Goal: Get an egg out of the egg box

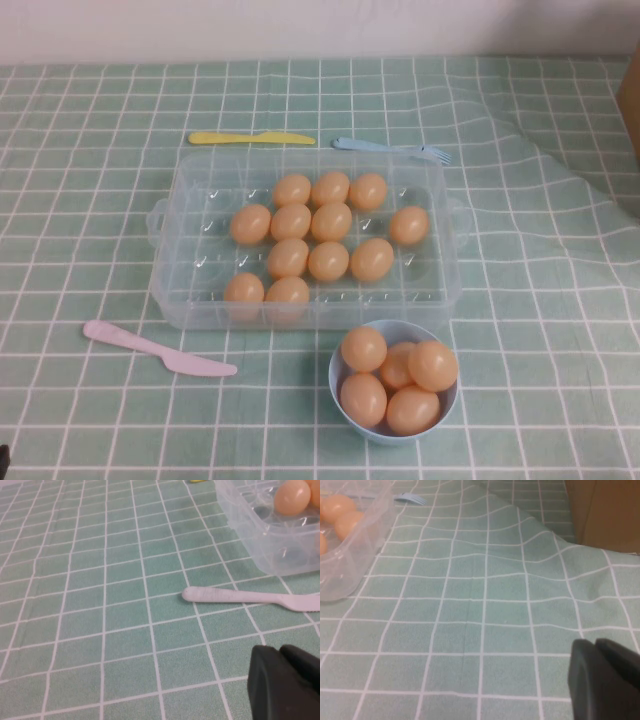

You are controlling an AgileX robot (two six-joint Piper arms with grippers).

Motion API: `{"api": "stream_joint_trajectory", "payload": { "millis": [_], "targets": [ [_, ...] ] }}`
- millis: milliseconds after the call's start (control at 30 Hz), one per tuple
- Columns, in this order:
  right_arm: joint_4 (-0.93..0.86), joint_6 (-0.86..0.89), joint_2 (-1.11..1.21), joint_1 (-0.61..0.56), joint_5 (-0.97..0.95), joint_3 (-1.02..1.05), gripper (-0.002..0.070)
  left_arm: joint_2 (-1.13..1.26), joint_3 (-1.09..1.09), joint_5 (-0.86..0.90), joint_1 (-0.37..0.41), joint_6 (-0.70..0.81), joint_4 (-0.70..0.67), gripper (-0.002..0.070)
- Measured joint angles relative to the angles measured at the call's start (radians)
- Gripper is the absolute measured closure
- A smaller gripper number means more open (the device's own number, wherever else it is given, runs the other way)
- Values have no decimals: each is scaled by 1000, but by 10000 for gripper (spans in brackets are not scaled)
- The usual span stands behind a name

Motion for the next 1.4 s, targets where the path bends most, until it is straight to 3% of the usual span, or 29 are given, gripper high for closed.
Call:
{"api": "stream_joint_trajectory", "payload": {
  "millis": [367, 900, 1400],
  "targets": [
    [47, 0, 0, 0, -30, 0, 694, 0, 0, 0, 0, 0, 0, 678],
    [470, 0, -3, 0, -252, 0, 694, 0, 0, 0, 0, 0, 0, 678],
    [487, -3, -5, 0, -261, 0, 694, 0, 0, 0, 0, 0, 0, 678]
  ]
}}
